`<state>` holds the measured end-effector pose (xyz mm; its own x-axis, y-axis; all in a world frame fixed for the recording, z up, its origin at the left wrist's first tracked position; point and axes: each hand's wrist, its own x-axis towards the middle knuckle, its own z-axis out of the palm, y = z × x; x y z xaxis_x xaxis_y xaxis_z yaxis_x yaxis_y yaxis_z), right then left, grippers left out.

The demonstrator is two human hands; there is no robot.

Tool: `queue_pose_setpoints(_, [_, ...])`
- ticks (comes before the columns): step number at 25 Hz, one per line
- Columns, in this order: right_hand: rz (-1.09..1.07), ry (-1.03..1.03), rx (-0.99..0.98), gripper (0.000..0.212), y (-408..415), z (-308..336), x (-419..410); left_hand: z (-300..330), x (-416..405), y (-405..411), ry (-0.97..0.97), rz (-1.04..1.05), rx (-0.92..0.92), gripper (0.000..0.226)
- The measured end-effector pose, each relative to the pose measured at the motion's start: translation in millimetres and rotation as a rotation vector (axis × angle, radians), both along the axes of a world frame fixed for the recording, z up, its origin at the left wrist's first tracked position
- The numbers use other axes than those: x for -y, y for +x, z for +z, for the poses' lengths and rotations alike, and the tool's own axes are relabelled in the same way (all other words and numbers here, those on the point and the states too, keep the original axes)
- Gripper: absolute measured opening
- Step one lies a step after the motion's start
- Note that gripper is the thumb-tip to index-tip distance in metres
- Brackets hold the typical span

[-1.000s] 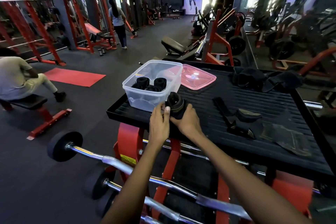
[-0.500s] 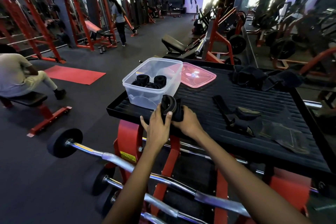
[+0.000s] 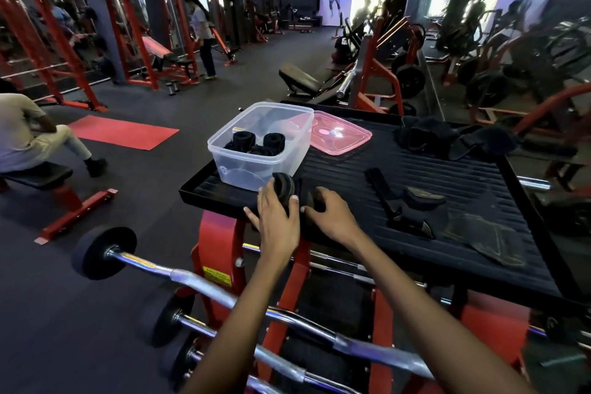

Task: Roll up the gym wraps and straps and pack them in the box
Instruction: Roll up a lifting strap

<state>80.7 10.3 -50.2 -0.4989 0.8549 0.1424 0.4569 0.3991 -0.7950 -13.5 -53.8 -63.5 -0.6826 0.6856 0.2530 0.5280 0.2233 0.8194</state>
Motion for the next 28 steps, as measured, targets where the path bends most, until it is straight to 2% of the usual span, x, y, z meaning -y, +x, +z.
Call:
queue_pose_setpoints(2, [-0.058, -0.011, -0.023, 0.043, 10.0, 7.0, 0.2, 8.3, -7.8, 10.0, 0.001, 0.009, -0.027, 0.060])
queue_pose_setpoints(4, [-0.120, 0.006, -0.050, 0.050, 26.1, 14.6, -3.6, 14.1, -15.8, 21.5, 0.084, 0.011, -0.148, 0.061])
queue_pose_setpoints(6, [-0.177, 0.083, -0.096, 0.044, 48.5, 22.4, -10.2, 19.1, -26.7, 37.4, 0.243, -0.141, -0.191, 0.055])
queue_pose_setpoints(8, [-0.277, 0.184, -0.087, 0.037, 77.6, 27.7, -21.4, 23.4, -41.0, 58.8, 0.268, -0.378, -0.032, 0.044])
queue_pose_setpoints(10, [-0.378, 0.239, 0.033, 0.038, 109.3, 28.1, -33.3, 28.2, -58.2, 78.2, 0.132, -0.504, 0.185, 0.034])
queue_pose_setpoints(13, [-0.377, 0.047, 0.482, 0.063, 144.9, 18.9, -39.5, 19.0, -83.4, 98.0, -0.129, -0.476, 0.525, 0.031])
queue_pose_setpoints(14, [-0.342, -0.020, 0.593, 0.067, 150.4, 11.6, -39.0, 15.2, -87.7, 101.6, -0.170, -0.460, 0.595, 0.032])
queue_pose_setpoints(15, [-0.331, -0.017, 0.622, 0.064, 154.7, 3.5, -38.6, 8.9, -93.9, 103.2, -0.181, -0.465, 0.665, 0.033])
queue_pose_setpoints(16, [-0.342, 0.046, 0.574, 0.055, 156.5, -4.1, -39.2, 4.9, -98.4, 104.0, -0.178, -0.488, 0.743, 0.033])
queue_pose_setpoints(18, [-0.373, 0.187, 0.291, 0.033, 155.1, -11.8, -37.3, 1.3, -101.5, 104.1, -0.142, -0.533, 0.870, 0.028])
queue_pose_setpoints(20, [-0.296, 0.191, 0.057, 0.026, 142.4, -9.2, -30.4, -2.3, -105.7, 98.0, -0.062, -0.461, 0.870, 0.026])
queue_pose_setpoints(21, [-0.215, 0.159, 0.033, 0.025, 133.6, -9.2, -26.8, -5.8, -110.3, 92.1, -0.012, -0.377, 0.835, 0.031])
queue_pose_setpoints(22, [-0.145, 0.121, 0.088, 0.026, 124.7, -9.2, -23.1, -7.0, -112.6, 86.4, 0.026, -0.297, 0.809, 0.037])
queue_pose_setpoints(24, [-0.086, 0.043, 0.176, 0.036, 115.1, -9.6, -19.0, -4.5, -111.2, 78.3, 0.070, -0.216, 0.859, 0.051])
queue_pose_setpoints(26, [-0.197, -0.024, -0.018, 0.035, 120.6, -5.7, -22.3, -3.1, -109.5, 74.1, 0.075, -0.232, 0.851, 0.061])
queue_pose_setpoints(27, [-0.348, 0.015, -0.065, 0.032, 128.2, -4.5, -27.9, -4.9, -108.9, 74.2, 0.079, -0.257, 0.840, 0.067])
queue_pose_setpoints(28, [-0.527, 0.086, 0.044, 0.035, 138.6, -4.1, -35.0, -7.8, -108.7, 74.4, 0.081, -0.273, 0.849, 0.074])
